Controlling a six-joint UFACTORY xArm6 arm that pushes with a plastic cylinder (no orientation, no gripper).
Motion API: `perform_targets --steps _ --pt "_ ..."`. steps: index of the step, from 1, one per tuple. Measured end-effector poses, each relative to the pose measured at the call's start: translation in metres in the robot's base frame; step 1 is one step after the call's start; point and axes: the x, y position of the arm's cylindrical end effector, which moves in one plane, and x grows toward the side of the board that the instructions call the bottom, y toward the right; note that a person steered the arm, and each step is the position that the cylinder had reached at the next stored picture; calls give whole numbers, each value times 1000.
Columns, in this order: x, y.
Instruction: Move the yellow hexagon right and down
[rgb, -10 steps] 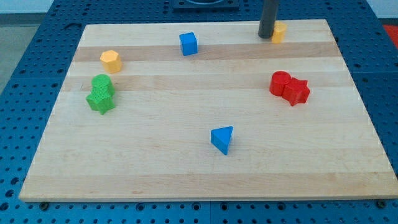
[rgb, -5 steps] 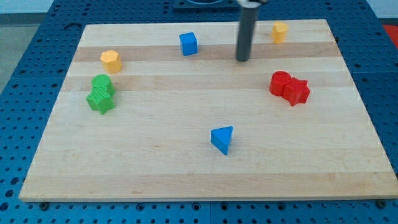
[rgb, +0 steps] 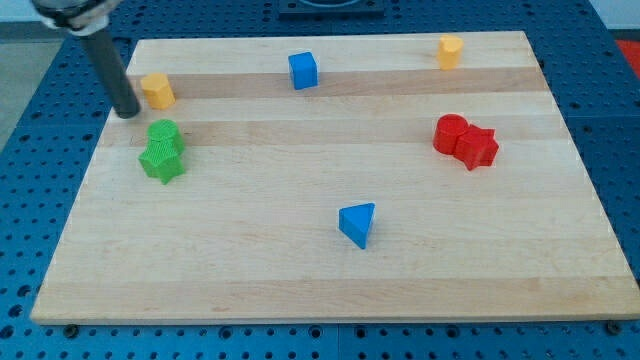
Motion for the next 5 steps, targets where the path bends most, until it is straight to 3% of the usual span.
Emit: perform_targets --steps 1,2,3,4,5 --pt "-25 -4" --pt "-15 38" --pt "-38 54" --pt "-58 21" --pt "-55 64"
